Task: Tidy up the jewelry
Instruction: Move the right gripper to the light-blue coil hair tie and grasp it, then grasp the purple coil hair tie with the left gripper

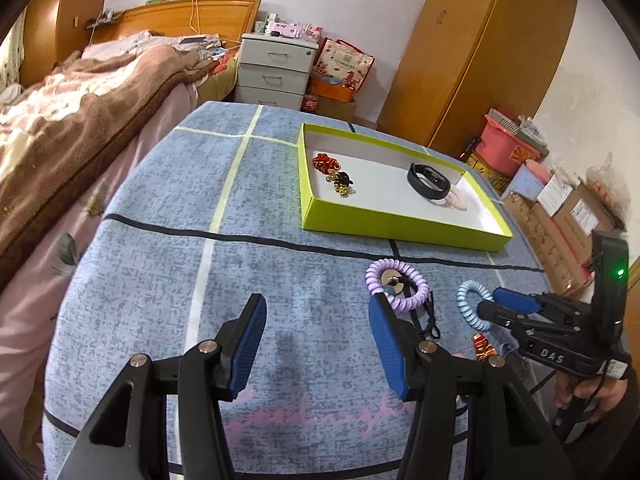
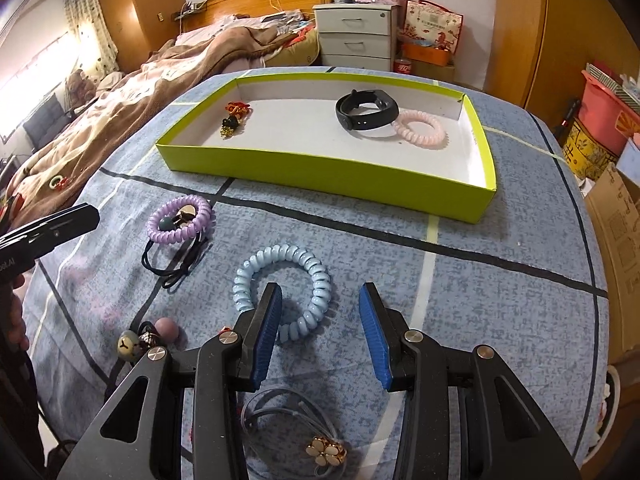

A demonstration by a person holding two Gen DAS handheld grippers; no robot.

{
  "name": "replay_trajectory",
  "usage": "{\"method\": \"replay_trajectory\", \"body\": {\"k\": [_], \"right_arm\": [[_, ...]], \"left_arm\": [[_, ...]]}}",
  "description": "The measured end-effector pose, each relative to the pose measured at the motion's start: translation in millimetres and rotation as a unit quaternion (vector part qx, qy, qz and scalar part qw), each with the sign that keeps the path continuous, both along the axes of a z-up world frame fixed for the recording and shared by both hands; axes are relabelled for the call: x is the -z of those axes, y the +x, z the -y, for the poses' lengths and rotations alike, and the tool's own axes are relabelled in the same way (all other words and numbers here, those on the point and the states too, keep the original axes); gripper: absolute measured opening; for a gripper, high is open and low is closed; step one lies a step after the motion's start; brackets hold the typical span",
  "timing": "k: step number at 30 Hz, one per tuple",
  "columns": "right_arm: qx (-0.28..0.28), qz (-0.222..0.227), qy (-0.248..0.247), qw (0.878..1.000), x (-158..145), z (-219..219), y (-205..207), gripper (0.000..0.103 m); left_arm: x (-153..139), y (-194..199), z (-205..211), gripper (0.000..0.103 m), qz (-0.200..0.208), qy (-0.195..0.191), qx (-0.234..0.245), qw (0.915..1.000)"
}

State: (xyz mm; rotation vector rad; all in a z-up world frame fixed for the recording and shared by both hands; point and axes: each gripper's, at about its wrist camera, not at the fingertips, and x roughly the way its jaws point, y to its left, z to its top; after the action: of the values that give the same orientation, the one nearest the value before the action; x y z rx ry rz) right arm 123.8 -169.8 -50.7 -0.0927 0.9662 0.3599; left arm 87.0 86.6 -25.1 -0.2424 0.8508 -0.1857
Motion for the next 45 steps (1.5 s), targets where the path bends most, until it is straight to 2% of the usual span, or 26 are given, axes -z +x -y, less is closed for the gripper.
{"method": "replay_trajectory", "body": {"k": [3, 5, 9, 19, 25, 32, 45], "right_arm": [[0.0, 0.008, -0.027, 1.0, 0.0, -3.8, -1.5, 0.026], [0.001, 0.009, -0.026, 1.0, -0.1, -4.0, -2.2, 0.024], [0.003, 0.012, -0.026, 1.0, -0.2, -2.1, -2.5, 0.011], [0.025, 0.024, -0.006, 0.999, -3.7, 10.5, -3.5, 0.009], [0.042, 0.037, 0.013, 0.998, -12.1, 21.7, -3.2, 0.009], [0.049, 0.042, 0.029, 0.997, -15.9, 29.0, -3.8, 0.009], [0.051, 0.041, 0.043, 0.997, -15.3, 34.0, -1.8, 0.01]], "left_arm": [[2.6, 3.0, -1.4, 0.055, -0.007, -0.005, 0.0, 1.0], [5.5, 5.4, -0.4, 0.055, -0.015, -0.008, 0.002, 0.9998], [9.4, 9.7, 2.0, 0.055, -0.024, -0.019, 0.007, 0.9995], [10.9, 23.2, 11.9, 0.055, -0.032, -0.024, 0.018, 0.999], [11.8, 32.1, 25.7, 0.055, -0.037, -0.012, 0.028, 0.9988], [17.1, 43.7, 33.7, 0.053, -0.048, 0.019, 0.017, 0.9985], [13.8, 44.6, 51.9, 0.053, -0.039, 0.086, 0.042, 0.9947]]}}
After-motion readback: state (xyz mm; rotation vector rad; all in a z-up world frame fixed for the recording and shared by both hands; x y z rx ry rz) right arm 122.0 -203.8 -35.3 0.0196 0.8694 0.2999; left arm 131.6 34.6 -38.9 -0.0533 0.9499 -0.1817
